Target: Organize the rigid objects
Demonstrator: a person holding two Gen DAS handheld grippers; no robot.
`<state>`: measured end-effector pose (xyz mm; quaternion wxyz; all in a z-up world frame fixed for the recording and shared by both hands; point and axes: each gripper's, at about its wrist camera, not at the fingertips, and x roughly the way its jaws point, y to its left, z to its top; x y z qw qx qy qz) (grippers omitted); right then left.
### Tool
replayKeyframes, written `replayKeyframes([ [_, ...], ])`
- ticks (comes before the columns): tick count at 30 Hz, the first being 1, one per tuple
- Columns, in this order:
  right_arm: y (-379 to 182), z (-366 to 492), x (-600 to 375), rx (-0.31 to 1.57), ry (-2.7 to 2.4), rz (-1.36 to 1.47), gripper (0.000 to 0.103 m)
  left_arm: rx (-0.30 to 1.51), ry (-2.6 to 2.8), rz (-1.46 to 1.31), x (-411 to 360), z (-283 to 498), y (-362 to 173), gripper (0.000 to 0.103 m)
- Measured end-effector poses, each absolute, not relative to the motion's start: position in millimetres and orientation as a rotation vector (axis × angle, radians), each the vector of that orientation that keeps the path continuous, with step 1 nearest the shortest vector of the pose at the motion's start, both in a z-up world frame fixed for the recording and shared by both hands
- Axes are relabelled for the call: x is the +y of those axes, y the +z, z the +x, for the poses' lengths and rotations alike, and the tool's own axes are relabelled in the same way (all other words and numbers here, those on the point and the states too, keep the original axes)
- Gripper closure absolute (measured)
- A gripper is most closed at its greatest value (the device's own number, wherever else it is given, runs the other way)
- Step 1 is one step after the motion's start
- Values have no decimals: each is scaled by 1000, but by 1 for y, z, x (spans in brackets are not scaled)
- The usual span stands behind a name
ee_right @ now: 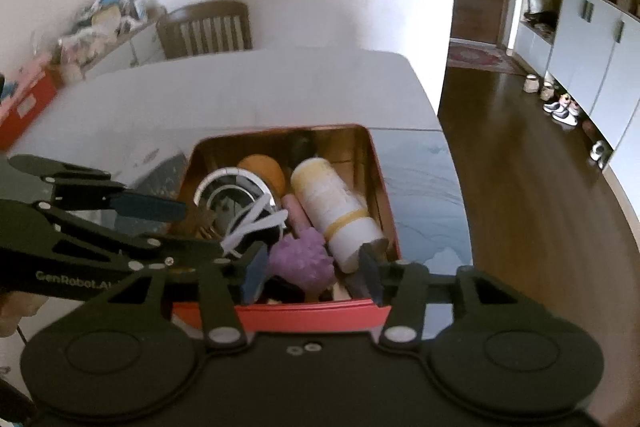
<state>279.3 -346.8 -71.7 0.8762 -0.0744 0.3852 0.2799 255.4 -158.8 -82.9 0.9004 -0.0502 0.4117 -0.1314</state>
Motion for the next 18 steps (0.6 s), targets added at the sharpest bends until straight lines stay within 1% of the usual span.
replayKeyframes([
  [1, -70, 276, -348, 797, 580, -146, 43, 840, -271, -96, -158, 252, -79, 50],
  [2, -67, 272, -348, 791, 576, -140, 42, 828, -267, -89, -156, 249, -76, 49],
  [6, -58, 257, -348, 771, 563, -99, 37, 785, -251, -69, -148, 237, -62, 37],
  [8, -55, 249, -347, 754, 545, -87, 31, 768, -245, -62, -143, 229, -55, 33],
  [10, -52, 242, -347, 750, 536, -63, 28, 754, -238, -56, -137, 223, -49, 30],
  [11, -52, 239, -347, 747, 530, -52, 24, 747, -231, -49, -134, 219, -46, 29],
  [13, -49, 231, -345, 736, 520, -30, 18, 737, -229, -46, -128, 212, -41, 27],
  [15, -47, 224, -343, 729, 513, -12, 14, 730, -235, -55, -121, 205, -37, 23],
  [18, -44, 214, -338, 714, 503, 17, 3, 725, -225, -62, -113, 196, -34, 19],
])
